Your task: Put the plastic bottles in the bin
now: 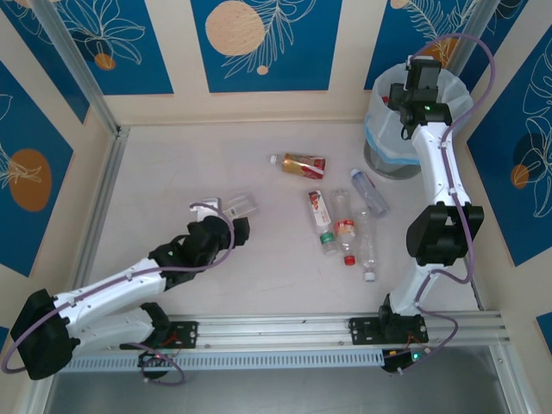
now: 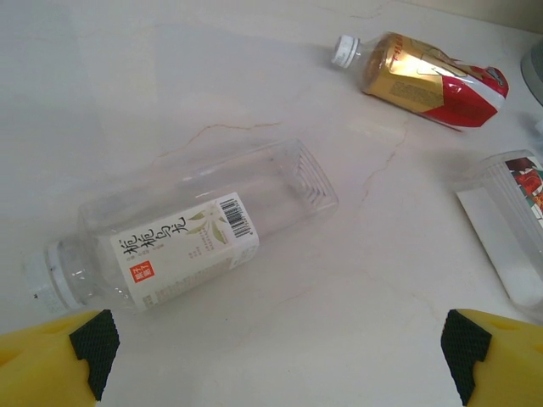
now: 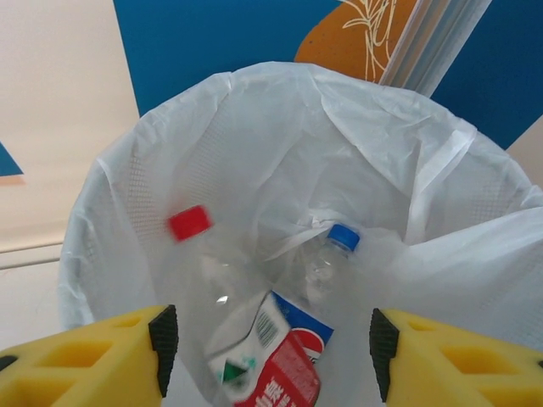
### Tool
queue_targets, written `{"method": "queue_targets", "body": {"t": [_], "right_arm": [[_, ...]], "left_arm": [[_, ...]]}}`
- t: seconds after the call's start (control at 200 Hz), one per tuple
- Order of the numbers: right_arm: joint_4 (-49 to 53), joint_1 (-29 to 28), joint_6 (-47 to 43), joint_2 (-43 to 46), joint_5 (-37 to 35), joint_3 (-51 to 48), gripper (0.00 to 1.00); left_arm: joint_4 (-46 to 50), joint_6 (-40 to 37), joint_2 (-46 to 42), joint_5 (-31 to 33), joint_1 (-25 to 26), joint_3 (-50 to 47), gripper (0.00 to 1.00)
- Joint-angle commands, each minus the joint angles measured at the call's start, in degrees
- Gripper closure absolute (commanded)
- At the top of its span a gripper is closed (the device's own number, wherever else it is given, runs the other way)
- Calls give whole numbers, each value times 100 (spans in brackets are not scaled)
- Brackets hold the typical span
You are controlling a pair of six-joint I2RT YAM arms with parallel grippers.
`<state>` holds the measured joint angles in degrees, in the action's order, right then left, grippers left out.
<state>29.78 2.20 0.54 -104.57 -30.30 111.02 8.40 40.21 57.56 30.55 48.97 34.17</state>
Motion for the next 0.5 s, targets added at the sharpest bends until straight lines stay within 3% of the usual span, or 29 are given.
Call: {"method": "queue_targets", "body": {"t": [0.0, 0.07, 0.13, 0.16, 0.495], "right_arm": [[54, -53, 244, 197, 253, 126, 29], [31, -69, 304, 282, 319, 75, 23], [-13, -95, 350, 360, 379, 5, 11], [-34, -110, 367, 407, 405, -36, 0], [-369, -261, 629, 998, 746, -690, 1]], "left_arm": [[125, 150, -104, 180, -54, -112, 1], [140, 170, -97, 187, -55, -126, 1], [152, 189, -96, 205, -54, -125, 1], [157, 187, -83, 215, -50, -115, 1], [352, 266, 43, 97, -287, -60, 1]]}}
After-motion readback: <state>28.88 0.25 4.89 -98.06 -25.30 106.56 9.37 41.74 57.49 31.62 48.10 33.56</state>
